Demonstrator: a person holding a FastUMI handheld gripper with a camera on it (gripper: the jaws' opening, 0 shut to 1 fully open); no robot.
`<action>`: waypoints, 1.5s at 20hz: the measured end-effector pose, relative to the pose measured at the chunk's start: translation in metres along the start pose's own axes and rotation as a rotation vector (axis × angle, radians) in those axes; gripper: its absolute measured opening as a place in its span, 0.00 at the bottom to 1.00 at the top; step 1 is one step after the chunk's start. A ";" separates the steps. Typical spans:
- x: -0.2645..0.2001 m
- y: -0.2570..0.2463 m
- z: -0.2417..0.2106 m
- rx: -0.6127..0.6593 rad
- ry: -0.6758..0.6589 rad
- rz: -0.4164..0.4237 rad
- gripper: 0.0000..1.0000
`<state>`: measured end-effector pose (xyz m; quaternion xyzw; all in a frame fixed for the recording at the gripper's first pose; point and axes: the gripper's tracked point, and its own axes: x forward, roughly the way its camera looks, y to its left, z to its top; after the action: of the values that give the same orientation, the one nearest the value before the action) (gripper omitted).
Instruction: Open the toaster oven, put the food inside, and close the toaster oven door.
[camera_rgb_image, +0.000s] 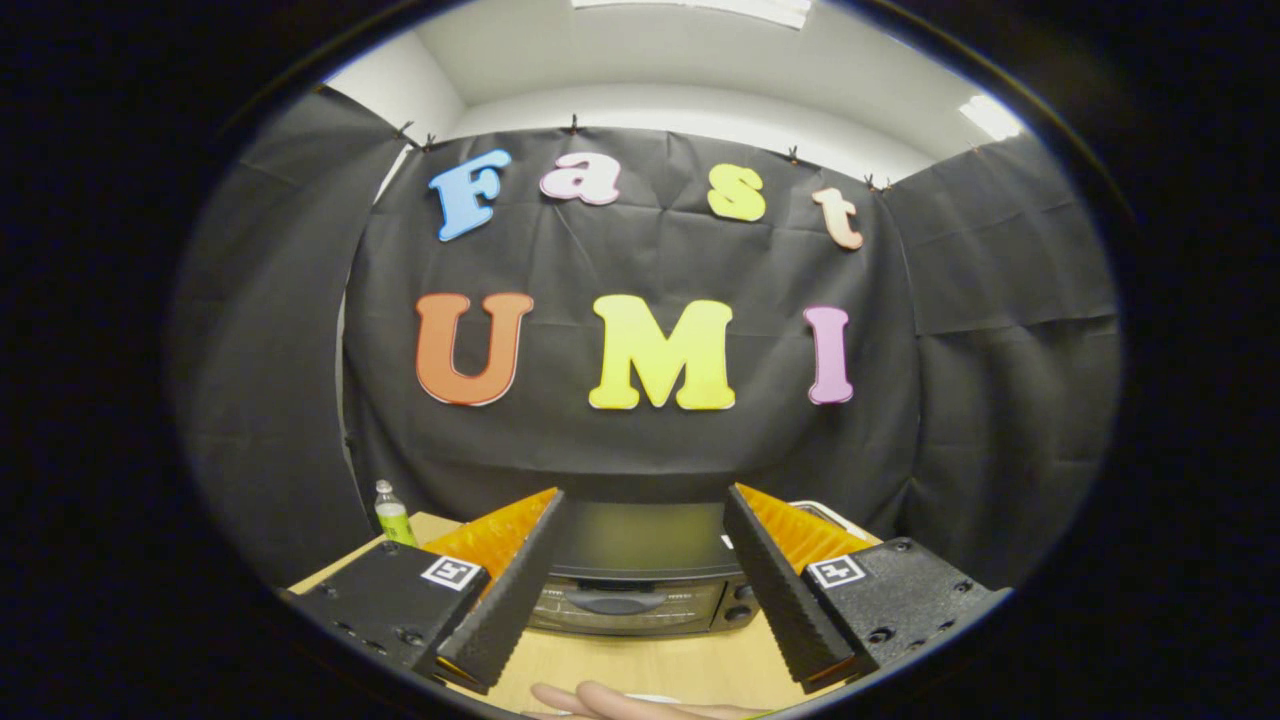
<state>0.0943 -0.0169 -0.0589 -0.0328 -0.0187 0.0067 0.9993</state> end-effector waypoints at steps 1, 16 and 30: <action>0.010 0.001 -0.013 0.014 0.028 0.004 1.00; 0.114 0.018 -0.148 -0.086 0.301 0.012 1.00; 0.120 0.023 -0.173 0.035 0.350 0.059 1.00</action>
<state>0.2202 -0.0033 -0.2285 -0.0167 0.1568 0.0307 0.9870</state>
